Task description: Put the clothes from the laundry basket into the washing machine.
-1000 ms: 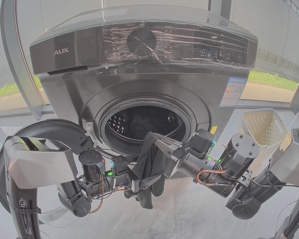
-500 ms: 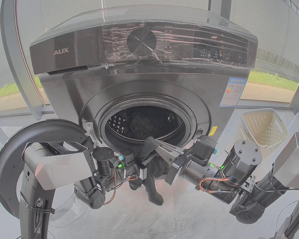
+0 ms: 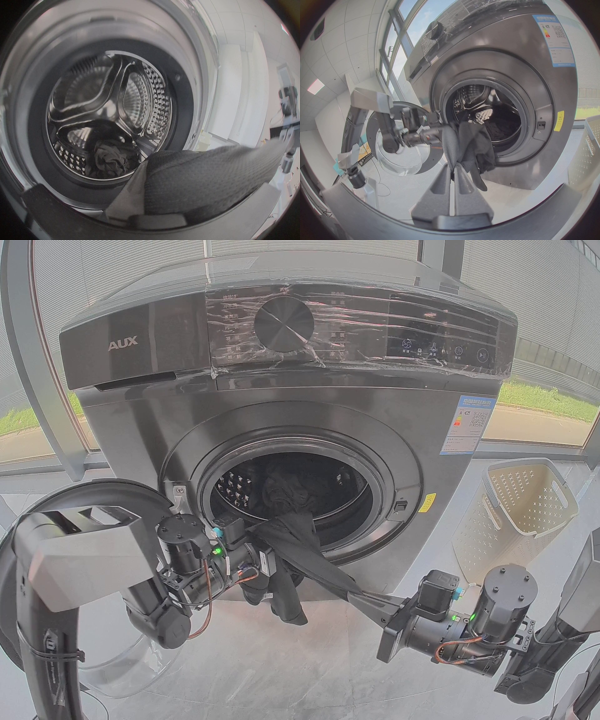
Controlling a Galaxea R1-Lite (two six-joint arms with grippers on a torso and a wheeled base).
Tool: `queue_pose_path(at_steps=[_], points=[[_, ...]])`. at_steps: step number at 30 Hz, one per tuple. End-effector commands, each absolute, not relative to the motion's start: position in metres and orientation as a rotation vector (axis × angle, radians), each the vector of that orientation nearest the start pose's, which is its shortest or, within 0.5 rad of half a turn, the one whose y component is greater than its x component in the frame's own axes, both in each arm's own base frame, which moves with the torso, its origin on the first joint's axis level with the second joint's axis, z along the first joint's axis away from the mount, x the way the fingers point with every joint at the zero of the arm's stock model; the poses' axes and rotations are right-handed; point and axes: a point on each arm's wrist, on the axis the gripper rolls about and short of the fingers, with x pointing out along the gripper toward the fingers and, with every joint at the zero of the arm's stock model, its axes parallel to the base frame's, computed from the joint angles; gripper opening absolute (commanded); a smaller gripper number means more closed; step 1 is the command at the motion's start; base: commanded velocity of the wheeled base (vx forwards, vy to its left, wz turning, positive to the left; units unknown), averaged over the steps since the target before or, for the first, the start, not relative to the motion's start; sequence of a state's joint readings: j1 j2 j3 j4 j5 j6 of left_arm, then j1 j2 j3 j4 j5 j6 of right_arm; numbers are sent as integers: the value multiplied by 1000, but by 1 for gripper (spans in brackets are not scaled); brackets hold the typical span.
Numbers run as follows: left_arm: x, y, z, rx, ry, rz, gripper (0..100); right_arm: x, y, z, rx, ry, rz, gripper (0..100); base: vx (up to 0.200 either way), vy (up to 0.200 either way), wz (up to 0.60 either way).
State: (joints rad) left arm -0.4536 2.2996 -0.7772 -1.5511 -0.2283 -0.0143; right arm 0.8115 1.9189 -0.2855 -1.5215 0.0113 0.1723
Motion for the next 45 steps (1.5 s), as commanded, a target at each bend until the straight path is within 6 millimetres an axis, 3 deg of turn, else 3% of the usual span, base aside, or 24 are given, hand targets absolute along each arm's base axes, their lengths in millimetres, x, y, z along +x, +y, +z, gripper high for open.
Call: queue_pose_path(at_steps=[1,2,4,5,6,8,12,16,21,28,45], points=[[293,-162,119,-83,-104,-720,0,182,189,77,92,240,795,0,0,0,0],[291,-161,120,-85,-105,-721,0,182,189,77,93,238,795,0,0,0,0],[268,-158,131,-118,-95,-754,0,181,190,79,97,233,805,0,0,0,0],[267,-158,131,-121,-92,-756,0,181,189,79,97,233,805,100,0,0,0],[253,-159,132,-166,-59,-782,0,181,190,78,109,242,796,100,0,0,0],[244,-158,130,-200,-25,-794,0,177,183,73,99,281,778,100,0,0,0],[245,-158,129,-192,-25,-787,0,165,150,59,52,383,711,100,0,0,0],[243,-156,130,-196,-25,-780,0,166,137,55,34,408,668,100,0,0,0],[242,-154,119,-181,11,-665,0,184,133,59,59,366,612,100,0,0,0],[250,-163,96,-38,35,-567,0,186,133,61,71,347,604,100,0,0,0],[252,-168,94,-48,39,-576,0,183,134,60,69,355,618,100,59,0,0]])
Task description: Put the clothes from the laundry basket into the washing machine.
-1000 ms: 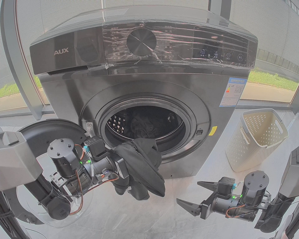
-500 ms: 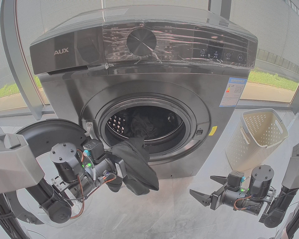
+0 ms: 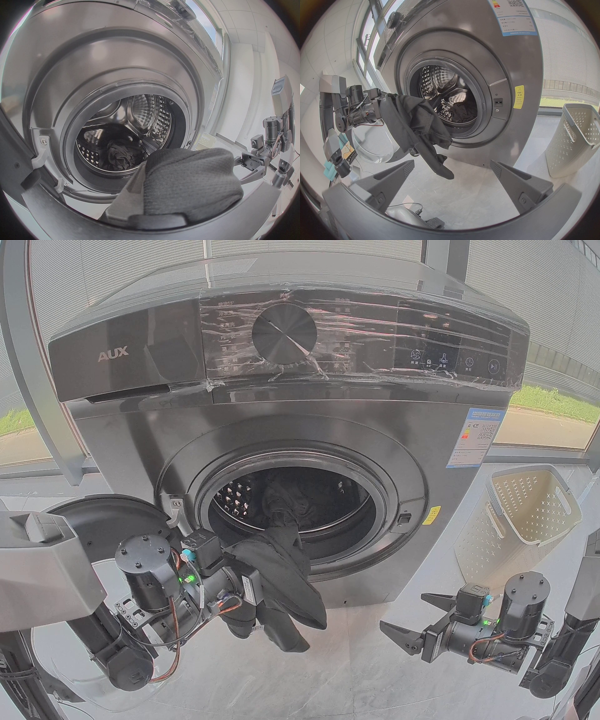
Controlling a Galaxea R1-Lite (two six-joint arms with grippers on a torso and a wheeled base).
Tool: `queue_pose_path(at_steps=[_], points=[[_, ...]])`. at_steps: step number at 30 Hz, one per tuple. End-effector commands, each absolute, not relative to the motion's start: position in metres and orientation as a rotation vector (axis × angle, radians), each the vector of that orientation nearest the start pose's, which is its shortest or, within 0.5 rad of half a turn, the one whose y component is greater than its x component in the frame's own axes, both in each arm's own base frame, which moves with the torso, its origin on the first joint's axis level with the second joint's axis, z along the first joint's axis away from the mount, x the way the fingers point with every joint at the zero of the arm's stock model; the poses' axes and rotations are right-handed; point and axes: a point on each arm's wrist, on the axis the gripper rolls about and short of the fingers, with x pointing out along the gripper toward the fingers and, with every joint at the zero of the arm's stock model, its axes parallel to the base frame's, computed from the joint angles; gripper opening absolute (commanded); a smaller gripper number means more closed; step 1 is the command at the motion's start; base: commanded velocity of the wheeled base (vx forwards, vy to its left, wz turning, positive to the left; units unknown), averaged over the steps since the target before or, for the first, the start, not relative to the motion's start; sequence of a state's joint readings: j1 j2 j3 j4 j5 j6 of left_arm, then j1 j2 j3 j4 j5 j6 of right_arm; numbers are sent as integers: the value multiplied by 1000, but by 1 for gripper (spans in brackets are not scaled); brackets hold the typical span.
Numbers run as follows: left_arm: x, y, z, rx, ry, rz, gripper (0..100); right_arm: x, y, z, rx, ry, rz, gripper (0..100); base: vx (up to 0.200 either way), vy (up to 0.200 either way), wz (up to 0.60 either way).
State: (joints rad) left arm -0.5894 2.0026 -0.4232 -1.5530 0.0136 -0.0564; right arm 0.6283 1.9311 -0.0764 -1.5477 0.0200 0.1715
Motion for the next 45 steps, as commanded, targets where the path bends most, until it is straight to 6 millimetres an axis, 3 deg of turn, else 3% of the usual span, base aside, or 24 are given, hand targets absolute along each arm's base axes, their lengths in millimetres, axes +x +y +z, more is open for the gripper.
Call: queue_pose_path(at_steps=[1,7,19,25,30,35,45], points=[[252,-168,94,-49,41,-576,0,183,134,61,70,354,619,100,200,0,0],[248,-171,94,-47,42,-591,0,182,134,62,71,349,621,100,200,0,0],[238,-179,93,-46,52,-620,0,172,139,72,76,312,659,100,0,0,0],[248,-193,81,-44,67,-638,0,167,139,75,77,303,677,100,0,0,0],[270,-209,84,-117,24,-661,0,166,141,76,78,299,686,100,0,0,0],[299,-227,63,-135,19,-629,0,161,143,79,80,285,708,100,0,0,0],[353,-237,54,-141,-5,-530,0,160,142,79,78,291,709,100,0,0,0]])
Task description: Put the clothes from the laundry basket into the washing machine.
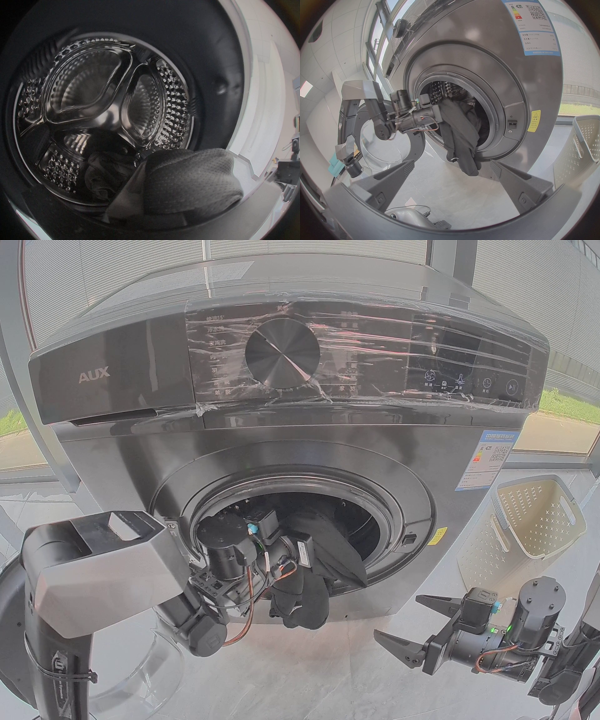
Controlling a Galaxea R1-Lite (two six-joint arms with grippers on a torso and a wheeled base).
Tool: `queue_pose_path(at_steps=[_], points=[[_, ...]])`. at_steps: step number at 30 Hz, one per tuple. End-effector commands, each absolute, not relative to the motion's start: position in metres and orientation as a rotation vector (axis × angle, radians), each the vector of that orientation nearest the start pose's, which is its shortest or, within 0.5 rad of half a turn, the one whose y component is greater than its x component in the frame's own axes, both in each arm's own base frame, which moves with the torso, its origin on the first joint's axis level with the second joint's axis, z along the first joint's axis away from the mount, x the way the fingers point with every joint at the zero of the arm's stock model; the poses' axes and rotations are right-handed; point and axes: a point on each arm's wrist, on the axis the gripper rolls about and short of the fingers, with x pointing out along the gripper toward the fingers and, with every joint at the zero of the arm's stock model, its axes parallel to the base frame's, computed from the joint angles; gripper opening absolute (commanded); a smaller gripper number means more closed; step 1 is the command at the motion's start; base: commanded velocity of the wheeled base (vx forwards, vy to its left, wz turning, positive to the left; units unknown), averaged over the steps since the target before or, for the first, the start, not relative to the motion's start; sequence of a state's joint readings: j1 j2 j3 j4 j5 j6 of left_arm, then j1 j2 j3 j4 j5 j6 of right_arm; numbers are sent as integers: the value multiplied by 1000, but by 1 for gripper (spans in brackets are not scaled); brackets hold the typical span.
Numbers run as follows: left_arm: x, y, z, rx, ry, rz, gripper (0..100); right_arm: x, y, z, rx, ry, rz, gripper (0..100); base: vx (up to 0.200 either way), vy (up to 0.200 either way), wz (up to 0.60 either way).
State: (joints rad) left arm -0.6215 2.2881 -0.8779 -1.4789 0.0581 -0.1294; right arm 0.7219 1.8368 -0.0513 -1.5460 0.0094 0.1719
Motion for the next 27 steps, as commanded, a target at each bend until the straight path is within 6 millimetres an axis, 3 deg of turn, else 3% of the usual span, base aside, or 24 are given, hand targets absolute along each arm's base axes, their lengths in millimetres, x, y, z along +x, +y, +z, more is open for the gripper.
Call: queue_pose_path(at_steps=[1,7,14,18,21,27], points=[[357,-240,53,-141,-7,-530,0,160,142,79,79,292,710,100,0,0,0],[375,-251,43,-138,4,-527,0,161,142,78,78,291,709,100,0,0,0],[411,-259,32,-137,-5,-493,0,161,142,77,76,297,710,100,0,0,0],[437,-252,28,-122,-32,-420,0,161,143,77,75,299,711,100,0,0,0],[458,-246,31,-126,-78,-351,0,161,143,76,74,303,710,100,0,0,0],[476,-241,46,-147,-127,-282,0,161,143,75,74,307,710,100,0,0,0]])
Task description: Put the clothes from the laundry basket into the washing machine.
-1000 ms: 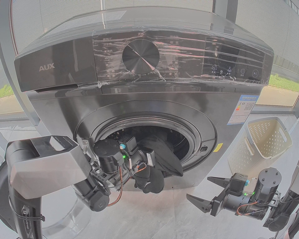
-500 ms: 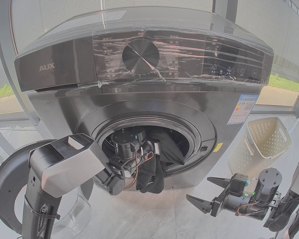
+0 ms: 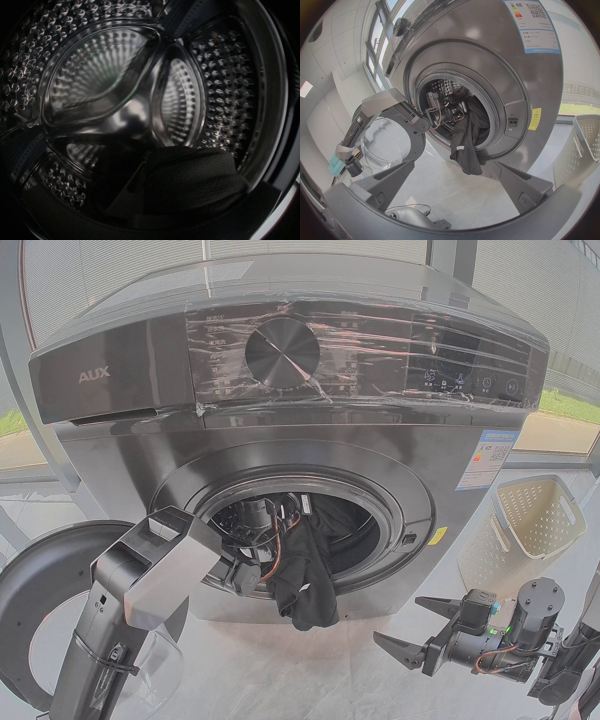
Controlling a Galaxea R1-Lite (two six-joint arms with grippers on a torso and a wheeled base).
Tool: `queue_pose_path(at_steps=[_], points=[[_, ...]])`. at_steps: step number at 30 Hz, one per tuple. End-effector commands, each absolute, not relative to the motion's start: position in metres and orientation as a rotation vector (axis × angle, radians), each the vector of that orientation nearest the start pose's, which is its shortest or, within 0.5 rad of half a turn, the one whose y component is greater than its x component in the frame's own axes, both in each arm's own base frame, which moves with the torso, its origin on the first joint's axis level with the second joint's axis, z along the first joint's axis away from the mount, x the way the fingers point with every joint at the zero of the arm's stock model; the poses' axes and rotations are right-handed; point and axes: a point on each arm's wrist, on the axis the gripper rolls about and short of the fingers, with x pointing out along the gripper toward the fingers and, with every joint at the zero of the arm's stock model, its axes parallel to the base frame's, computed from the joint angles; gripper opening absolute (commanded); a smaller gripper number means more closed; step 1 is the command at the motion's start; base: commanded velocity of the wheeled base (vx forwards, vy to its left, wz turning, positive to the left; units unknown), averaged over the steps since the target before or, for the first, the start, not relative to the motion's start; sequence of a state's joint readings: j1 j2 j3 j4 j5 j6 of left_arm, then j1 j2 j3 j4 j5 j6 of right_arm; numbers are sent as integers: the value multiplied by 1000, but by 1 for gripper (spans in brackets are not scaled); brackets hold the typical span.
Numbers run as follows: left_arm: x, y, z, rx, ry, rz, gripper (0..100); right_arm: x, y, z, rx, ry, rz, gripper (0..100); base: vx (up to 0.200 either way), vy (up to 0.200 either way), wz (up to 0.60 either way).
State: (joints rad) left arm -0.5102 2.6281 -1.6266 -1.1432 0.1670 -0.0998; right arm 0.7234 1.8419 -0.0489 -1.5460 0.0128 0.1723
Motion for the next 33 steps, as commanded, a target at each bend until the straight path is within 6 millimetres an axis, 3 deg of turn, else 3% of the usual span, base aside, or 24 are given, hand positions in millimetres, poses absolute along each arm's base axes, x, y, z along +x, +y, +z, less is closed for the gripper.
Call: queue_pose_path(at_steps=[1,6,7,15,19,22,28,33], points=[[476,-241,47,-149,-128,-283,0,161,143,75,74,307,710,100,0,0,0],[476,-242,47,-154,-125,-283,0,161,143,75,73,308,710,100,0,0,0],[476,-242,47,-155,-126,-283,100,161,143,75,73,309,708,100,0,0,0],[468,-245,50,-166,-110,-295,100,161,143,74,71,314,709,100,0,0,0],[449,-243,64,-143,-60,-312,100,161,144,74,72,313,711,100,0,0,0],[432,-243,63,-110,21,-340,100,161,144,74,71,312,709,100,0,0,0],[402,-238,44,-50,188,-437,100,161,144,74,71,313,712,100,0,0,0],[389,-237,30,1,263,-475,100,161,145,74,71,313,715,100,0,0,0]])
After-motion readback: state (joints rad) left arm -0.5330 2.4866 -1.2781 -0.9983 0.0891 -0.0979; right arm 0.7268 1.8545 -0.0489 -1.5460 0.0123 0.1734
